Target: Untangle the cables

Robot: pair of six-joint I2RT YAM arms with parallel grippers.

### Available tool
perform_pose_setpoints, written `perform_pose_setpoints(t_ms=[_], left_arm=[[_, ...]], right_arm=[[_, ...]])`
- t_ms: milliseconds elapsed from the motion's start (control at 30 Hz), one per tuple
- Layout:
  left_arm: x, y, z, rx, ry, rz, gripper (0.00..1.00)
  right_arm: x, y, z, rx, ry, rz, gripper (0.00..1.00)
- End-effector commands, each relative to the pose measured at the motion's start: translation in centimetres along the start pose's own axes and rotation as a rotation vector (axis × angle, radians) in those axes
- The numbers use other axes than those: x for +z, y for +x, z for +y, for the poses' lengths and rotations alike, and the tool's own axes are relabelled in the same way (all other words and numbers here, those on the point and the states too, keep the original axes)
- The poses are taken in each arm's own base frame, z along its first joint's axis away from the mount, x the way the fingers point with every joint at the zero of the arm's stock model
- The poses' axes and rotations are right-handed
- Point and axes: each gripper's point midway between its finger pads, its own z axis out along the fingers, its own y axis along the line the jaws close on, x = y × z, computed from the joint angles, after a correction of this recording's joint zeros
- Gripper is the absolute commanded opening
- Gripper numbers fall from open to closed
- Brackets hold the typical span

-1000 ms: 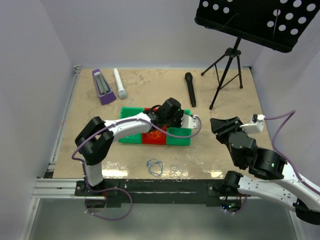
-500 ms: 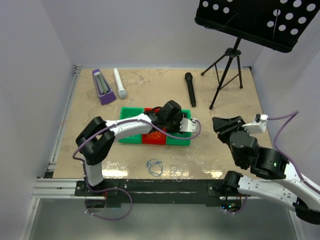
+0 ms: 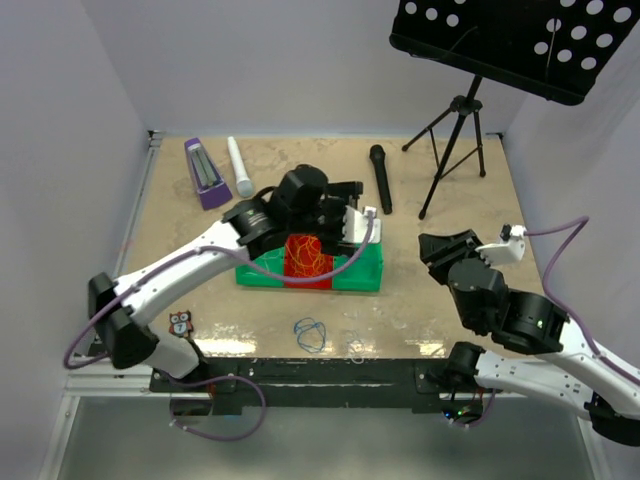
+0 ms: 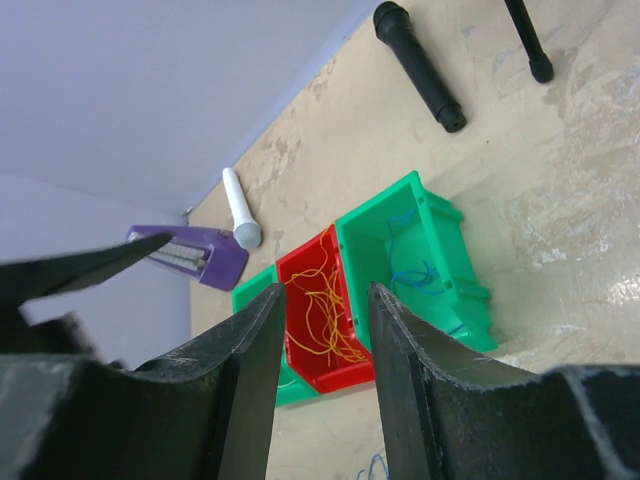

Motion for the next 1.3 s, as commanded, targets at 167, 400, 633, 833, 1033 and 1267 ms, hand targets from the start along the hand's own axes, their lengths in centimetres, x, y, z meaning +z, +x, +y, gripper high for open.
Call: perform_pose_setpoints(t_ms=[167, 400, 633, 833, 1033, 1267], left_arm=[[-6.3, 8.6, -15.8, 0.16, 0.521, 0.107, 0.75], [-5.9, 12.2, -21.3, 0.092, 0.674, 0.131, 0.58], [-5.3, 14.5, -24.4, 0.07, 0.748, 0.15, 0.59], [-4.1, 16.1, -25.8, 0.108, 0.761, 0.162, 0.56], [-2.1, 15.1, -24.1, 0.132, 0.698, 0.128, 0.08], [-2.6, 12.7, -22.2, 0.107, 0.658, 0.101, 0.0]], right_arm=[[0.1, -0.6, 1.7, 0.03, -0.035, -0.02, 0.44], [0.0, -0.7, 1.7, 0.04, -0.035, -0.016, 0.44], [-0.3, -0.7, 0.8, 0.048, -0.027, -0.01, 0.44], [-0.3, -0.8, 0.6, 0.045, -0.022, -0.012, 0.44], [-0.4, -0.8, 0.4, 0.046, -0.019, -0.011, 0.44], [-0.3, -0.7, 0.3, 0.038, -0.016, -0.013, 0.44]])
